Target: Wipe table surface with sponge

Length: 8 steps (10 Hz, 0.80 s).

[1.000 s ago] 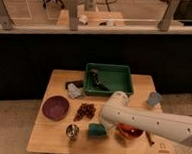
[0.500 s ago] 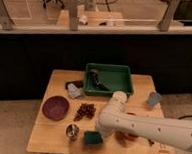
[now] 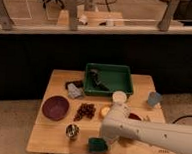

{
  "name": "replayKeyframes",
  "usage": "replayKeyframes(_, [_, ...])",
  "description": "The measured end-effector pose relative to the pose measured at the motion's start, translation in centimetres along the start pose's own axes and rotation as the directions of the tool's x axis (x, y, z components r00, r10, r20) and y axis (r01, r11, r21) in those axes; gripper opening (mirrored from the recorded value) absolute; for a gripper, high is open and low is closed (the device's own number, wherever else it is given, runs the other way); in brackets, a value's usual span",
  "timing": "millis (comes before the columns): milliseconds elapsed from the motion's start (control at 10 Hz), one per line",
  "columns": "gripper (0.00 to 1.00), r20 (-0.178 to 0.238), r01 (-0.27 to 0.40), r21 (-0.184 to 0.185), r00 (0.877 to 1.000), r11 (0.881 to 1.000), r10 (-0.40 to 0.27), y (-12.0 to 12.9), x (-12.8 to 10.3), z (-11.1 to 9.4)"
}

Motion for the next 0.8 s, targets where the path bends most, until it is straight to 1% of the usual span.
replayKeyframes(200, [0.05,-0.009,-0.045,-0.023,0.999,0.999,0.045,1.4,1.7,0.4])
replayKeyframes(300, [0.05,-0.014,-0.062,-0.027,0.998,0.998,0.062,1.6,2.4,0.6])
replayKeyframes(500, [0.05,-0.021,-0.111,-0.02,0.994,0.994,0.11,0.8,4.8,0.9])
replayKeyframes(600, [0.05,-0.027,-0.124,-0.016,0.992,0.992,0.124,-0.2,6.0,1.0])
replayKeyframes(800, [0.05,-0.031,-0.127,-0.005,0.991,0.992,0.127,-2.3,7.1,1.3])
